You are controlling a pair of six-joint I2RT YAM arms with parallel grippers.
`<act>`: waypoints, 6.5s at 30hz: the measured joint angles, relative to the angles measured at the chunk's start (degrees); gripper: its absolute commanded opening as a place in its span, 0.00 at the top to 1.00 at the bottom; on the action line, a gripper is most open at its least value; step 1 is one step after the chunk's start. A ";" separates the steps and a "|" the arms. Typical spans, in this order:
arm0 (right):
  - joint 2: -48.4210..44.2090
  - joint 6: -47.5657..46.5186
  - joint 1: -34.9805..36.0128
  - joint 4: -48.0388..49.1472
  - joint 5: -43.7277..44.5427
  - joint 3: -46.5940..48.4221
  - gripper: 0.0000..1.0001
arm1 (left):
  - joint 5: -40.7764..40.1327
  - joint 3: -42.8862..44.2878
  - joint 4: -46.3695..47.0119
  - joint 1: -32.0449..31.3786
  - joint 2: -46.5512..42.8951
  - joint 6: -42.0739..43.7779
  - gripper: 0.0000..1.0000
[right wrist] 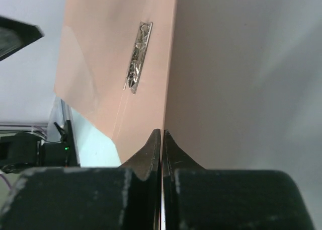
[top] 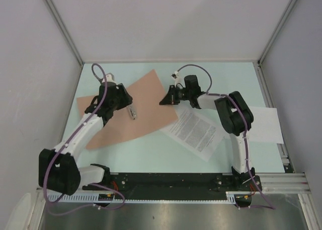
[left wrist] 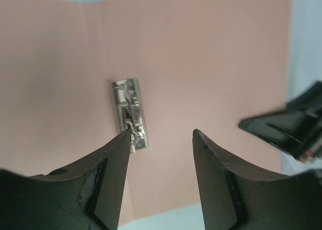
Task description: Put the files into the folder
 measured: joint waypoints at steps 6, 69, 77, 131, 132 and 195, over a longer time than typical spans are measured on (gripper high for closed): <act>6.64 -4.52 1.92 -6.49 3.61 10.99 0.58 | 3.98 -3.32 3.67 11.74 7.04 -3.69 0.43; 9.77 1.99 16.48 -25.20 24.35 25.11 0.47 | 15.43 6.60 -1.66 21.31 29.27 -8.13 0.49; 15.32 9.55 14.29 -11.32 13.88 21.64 0.64 | 10.93 10.60 -3.15 18.18 33.22 -8.81 0.53; 26.40 17.09 17.31 -3.63 6.32 32.63 1.00 | 3.61 14.38 -3.58 15.02 36.94 -12.02 1.00; 26.40 17.00 17.31 -4.11 6.43 32.79 1.00 | 3.54 14.29 -3.52 14.99 36.83 -11.89 1.00; 22.82 19.32 15.74 -5.35 5.44 29.64 0.72 | 3.76 11.19 -1.14 13.35 35.67 -10.58 1.00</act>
